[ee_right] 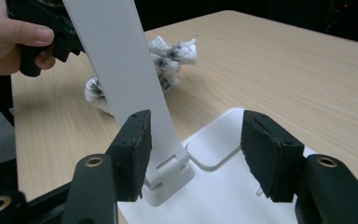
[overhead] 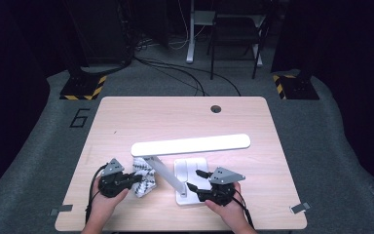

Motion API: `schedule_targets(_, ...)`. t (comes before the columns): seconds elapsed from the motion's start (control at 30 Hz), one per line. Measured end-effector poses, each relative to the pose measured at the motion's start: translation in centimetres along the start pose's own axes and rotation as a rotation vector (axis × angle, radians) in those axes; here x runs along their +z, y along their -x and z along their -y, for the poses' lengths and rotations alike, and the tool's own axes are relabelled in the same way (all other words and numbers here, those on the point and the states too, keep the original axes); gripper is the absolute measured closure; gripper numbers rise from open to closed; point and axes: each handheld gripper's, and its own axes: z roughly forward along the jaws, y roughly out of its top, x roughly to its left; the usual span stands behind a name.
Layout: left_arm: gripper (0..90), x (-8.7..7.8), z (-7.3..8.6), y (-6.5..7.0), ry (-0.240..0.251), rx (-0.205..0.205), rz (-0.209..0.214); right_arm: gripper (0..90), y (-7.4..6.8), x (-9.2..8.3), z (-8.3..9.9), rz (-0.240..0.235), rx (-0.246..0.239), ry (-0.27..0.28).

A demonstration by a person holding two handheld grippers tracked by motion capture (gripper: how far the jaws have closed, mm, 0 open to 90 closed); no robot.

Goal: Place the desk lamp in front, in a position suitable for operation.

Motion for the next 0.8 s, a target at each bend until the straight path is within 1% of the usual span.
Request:
schedule_targets(0.1,80.9,-0.3,0.8,0.0,-0.003,-0.022,0.008,44.0,0.2,0.0,0.3,-0.044,0.030,-0.002)
schedule_targets(0.13,80.7,-0.3,0.9,0.0,-0.012,-0.013,0.019,43.8,0.2,0.0,0.4,-0.042,0.027,-0.003)
schedule_targets(0.17,80.6,-0.2,1.0,0.0,-0.011,-0.008,0.017,43.5,0.1,0.0,0.5,-0.052,0.030,-0.010)
schedule_targets(0.2,80.4,-0.2,1.1,0.2,-0.018,-0.011,0.013,43.0,0.1,0.0,0.6,-0.058,0.029,-0.012)
schedule_targets(0.23,80.0,0.0,1.1,0.3,-0.030,0.001,0.009,42.4,0.0,0.2,0.7,-0.061,0.023,-0.019)
schedule_targets(0.27,79.4,0.1,1.2,0.4,-0.042,0.007,-0.006,42.0,0.0,0.4,0.9,-0.063,0.016,-0.026)
schedule_targets(0.3,78.1,0.2,1.3,0.5,-0.044,0.011,-0.019,41.5,-0.1,0.5,1.0,-0.050,0.000,-0.040)
schedule_targets(0.33,77.2,0.2,1.3,0.6,-0.056,0.023,-0.022,41.5,-0.1,0.6,1.1,-0.042,-0.002,-0.054)
schedule_targets(0.37,75.9,0.3,1.3,0.7,-0.056,0.029,-0.026,41.4,-0.2,0.8,1.3,-0.038,-0.011,-0.060)
schedule_targets(0.4,74.6,0.4,1.3,0.7,-0.063,0.037,-0.027,41.4,-0.2,0.9,1.4,-0.041,-0.010,-0.069)
schedule_targets(0.47,69.7,0.7,1.6,0.5,-0.071,0.040,-0.039,41.8,-0.3,1.0,1.5,-0.042,-0.019,-0.075)
schedule_targets(0.5,66.0,0.9,1.7,0.4,-0.070,0.037,-0.041,41.8,-0.3,1.0,1.5,-0.047,-0.022,-0.073)
schedule_targets(0.57,60.1,1.0,1.8,0.2,-0.055,0.046,-0.050,41.8,-0.3,1.0,1.6,-0.052,-0.015,-0.072)
schedule_targets(0.6,58.4,1.0,1.8,0.2,-0.041,0.043,-0.051,41.8,-0.3,1.0,1.6,-0.054,-0.010,-0.072)
schedule_targets(0.63,55.7,1.0,1.8,0.2,-0.029,0.030,-0.047,41.9,-0.2,1.0,1.6,-0.062,0.002,-0.067)
schedule_targets(0.7,48.6,0.9,1.7,0.3,-0.012,0.056,-0.063,42.2,-0.3,0.9,1.6,-0.064,0.005,-0.065)
schedule_targets(0.73,47.3,1.0,1.6,0.4,0.000,0.069,-0.071,42.2,-0.3,0.9,1.6,-0.063,0.003,-0.063)
schedule_targets(0.77,45.4,1.0,1.5,0.4,-0.001,0.083,-0.067,42.3,-0.3,0.9,1.6,-0.064,-0.002,-0.055)
schedule_targets(0.8,44.8,1.2,1.6,0.5,0.013,0.089,-0.057,42.3,-0.4,0.8,1.6,-0.059,0.001,-0.053)
